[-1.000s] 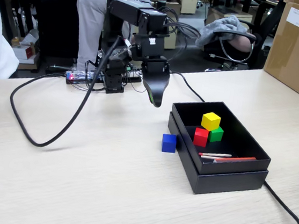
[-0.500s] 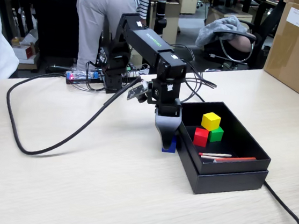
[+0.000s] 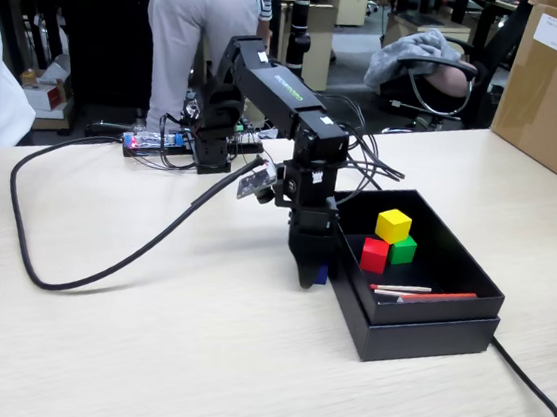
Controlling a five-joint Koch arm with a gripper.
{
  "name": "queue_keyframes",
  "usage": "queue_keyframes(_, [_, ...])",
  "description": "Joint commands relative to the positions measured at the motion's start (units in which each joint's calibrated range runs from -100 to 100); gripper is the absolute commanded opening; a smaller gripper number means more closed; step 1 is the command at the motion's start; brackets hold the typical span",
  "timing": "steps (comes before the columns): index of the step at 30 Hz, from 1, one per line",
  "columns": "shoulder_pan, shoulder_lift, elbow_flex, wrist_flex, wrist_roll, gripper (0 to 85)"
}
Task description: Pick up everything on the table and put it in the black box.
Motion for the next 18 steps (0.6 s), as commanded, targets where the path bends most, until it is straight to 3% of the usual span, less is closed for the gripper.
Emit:
queue_keyframes(1, [0.39, -0.17, 4.12, 0.84, -0.05, 19.1])
queue_keyframes(8, [0.2, -4.42, 1.31, 0.84, -0.24, 17.2])
queue_keyframes(18, [-2.54, -36.43, -9.12, 0.84, -2.93, 17.3])
